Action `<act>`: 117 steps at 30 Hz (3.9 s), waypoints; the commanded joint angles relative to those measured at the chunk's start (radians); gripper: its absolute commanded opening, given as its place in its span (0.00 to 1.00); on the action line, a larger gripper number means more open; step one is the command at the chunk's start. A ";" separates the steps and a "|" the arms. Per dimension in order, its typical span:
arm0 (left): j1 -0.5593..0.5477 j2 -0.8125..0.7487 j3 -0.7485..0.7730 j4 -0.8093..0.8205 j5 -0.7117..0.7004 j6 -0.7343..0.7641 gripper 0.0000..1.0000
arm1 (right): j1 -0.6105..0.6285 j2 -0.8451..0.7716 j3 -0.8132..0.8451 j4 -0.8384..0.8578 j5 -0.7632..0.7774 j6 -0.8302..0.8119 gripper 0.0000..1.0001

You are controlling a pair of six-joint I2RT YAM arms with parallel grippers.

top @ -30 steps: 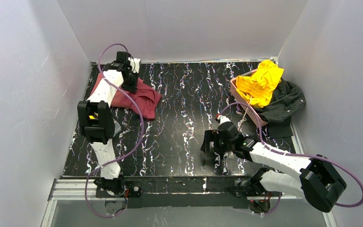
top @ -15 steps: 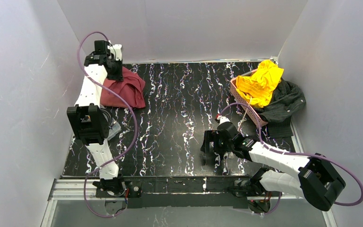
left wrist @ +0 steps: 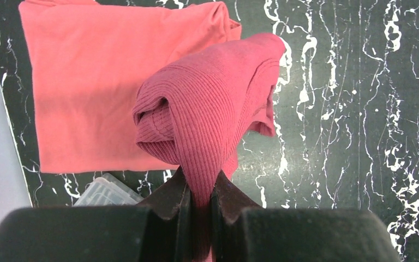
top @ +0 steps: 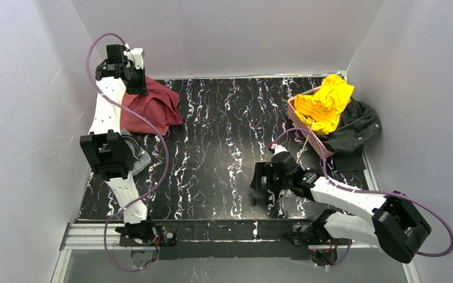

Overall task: Fold and stack the mixed laundry pile
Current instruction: Place the tank top at the corner of the board.

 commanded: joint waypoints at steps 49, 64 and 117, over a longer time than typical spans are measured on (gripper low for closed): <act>-0.112 0.068 -0.321 0.350 0.019 -0.432 0.57 | -0.003 0.052 0.120 -0.018 -0.036 -0.070 0.96; -0.152 0.127 -0.274 0.244 -0.156 -0.382 0.50 | -0.003 0.047 0.092 -0.009 -0.033 -0.059 0.96; -0.102 0.045 -0.459 0.382 -0.168 -0.434 0.38 | -0.002 0.074 0.070 0.019 -0.044 -0.056 0.96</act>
